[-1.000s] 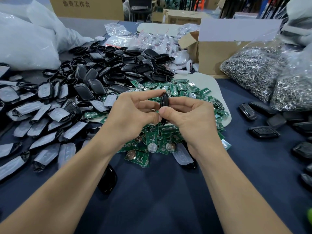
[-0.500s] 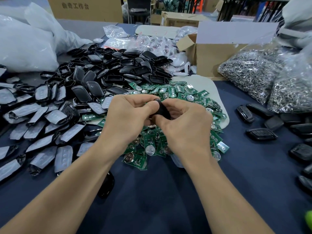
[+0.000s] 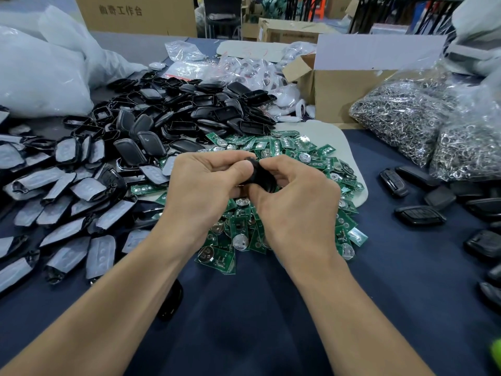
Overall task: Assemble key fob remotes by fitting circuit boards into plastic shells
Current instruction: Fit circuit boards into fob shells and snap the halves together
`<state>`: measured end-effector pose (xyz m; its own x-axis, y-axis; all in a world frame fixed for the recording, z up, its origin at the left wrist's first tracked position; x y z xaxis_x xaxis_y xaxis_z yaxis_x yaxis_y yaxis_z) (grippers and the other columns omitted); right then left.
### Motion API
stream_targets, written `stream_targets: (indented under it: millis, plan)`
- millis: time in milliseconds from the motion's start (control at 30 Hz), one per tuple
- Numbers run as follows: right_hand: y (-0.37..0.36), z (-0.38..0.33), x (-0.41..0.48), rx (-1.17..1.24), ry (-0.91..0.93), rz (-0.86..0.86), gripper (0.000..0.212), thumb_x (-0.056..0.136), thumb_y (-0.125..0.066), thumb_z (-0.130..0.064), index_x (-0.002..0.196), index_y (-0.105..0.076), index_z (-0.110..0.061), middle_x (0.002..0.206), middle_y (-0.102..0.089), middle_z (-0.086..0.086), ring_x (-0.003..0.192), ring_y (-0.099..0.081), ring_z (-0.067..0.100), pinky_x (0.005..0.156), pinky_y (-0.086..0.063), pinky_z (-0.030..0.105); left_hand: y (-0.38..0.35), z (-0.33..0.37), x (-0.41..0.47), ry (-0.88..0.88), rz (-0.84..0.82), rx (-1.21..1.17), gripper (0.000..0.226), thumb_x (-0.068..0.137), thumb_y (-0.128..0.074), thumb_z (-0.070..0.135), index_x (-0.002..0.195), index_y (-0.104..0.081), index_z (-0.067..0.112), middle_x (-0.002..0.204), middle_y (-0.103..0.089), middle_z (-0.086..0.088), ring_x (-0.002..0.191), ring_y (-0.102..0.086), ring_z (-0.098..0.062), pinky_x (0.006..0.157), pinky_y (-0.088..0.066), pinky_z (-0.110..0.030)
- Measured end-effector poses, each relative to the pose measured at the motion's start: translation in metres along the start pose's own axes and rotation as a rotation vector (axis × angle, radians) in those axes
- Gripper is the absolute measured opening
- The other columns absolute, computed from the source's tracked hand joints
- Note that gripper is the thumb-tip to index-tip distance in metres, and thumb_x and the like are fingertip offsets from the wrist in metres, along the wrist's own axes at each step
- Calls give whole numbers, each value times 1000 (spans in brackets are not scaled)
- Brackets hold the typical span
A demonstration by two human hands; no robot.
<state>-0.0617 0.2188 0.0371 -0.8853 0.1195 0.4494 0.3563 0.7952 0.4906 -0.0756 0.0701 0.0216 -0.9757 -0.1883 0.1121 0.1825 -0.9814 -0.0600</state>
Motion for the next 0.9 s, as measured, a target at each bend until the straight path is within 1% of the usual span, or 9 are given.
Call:
stream_targets:
  millis: [133,200,267,333,533,633,700,800,900]
  plan:
    - [-2,-3,0,-36,34,-21,34,74,-87,-29,107,-78,-30,93,-77,-12,89,-71,10,86,-58,35,2,-2,2,23,15,-38,30,91,-71,-5,82,-82,22,81,-81,-5,78,-79,-19,66,-62,-25]
    - [-3,1,3,74,-11,-28,25,77,-84,-28,101,-79,-32,87,-76,-18,85,-70,2,83,-58,25,5,-1,4,23,17,-29,31,90,-72,-5,82,-82,23,82,-81,-6,78,-79,-19,67,-63,-26]
    - [-3,11,8,231,-95,-50,14,82,-81,-23,92,-80,-33,82,-75,-23,81,-70,-4,77,-55,13,8,0,5,28,10,-22,31,90,-73,-3,80,-83,24,84,-81,-6,82,-79,-22,69,-63,-27]
    - [-1,18,13,296,-124,-78,19,84,-80,-16,85,-79,-35,80,-75,-24,79,-71,-5,74,-53,9,9,0,6,39,-10,-39,29,91,-72,-3,83,-83,22,85,-81,-8,82,-79,-25,69,-64,-28]
    - [0,21,16,329,-91,-99,20,84,-80,-16,80,-77,-36,78,-75,-20,80,-72,1,76,-56,16,6,1,5,54,-46,-53,20,93,-70,-2,91,-81,14,87,-81,-11,83,-79,-26,69,-64,-29]
    - [1,25,17,360,-108,-88,16,81,-82,-16,79,-78,-31,78,-76,-14,79,-73,7,78,-60,27,5,2,4,59,-75,-51,18,93,-70,-2,94,-81,12,88,-81,-10,83,-79,-25,68,-64,-28]
    - [3,26,17,372,-114,-81,15,78,-84,-15,78,-79,-30,76,-76,-12,76,-73,8,77,-61,31,3,2,3,49,-78,-33,15,92,-72,1,93,-81,12,88,-81,-10,85,-79,-25,68,-64,-29]
    - [4,24,17,372,-93,-81,17,75,-84,-19,75,-78,-34,74,-76,-14,73,-73,7,71,-59,25,5,3,3,24,-47,4,13,90,-75,2,86,-82,13,84,-80,-10,84,-78,-25,68,-65,-33]
    - [2,21,16,377,-76,-89,12,73,-83,-24,76,-78,-34,74,-76,-15,72,-72,6,69,-58,22,7,4,4,20,-46,-26,21,90,-73,-2,80,-82,14,80,-79,-13,78,-78,-26,66,-65,-33]
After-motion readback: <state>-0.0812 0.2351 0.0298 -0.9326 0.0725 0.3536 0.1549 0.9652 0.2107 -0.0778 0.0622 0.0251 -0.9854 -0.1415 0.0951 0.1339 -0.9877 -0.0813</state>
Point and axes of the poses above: each hand's wrist, its own x-axis towards the middle knuckle, its own y-axis out of the back of the hand, z = x × y, the point moved 7 cm from there along x, towards the middle knuckle
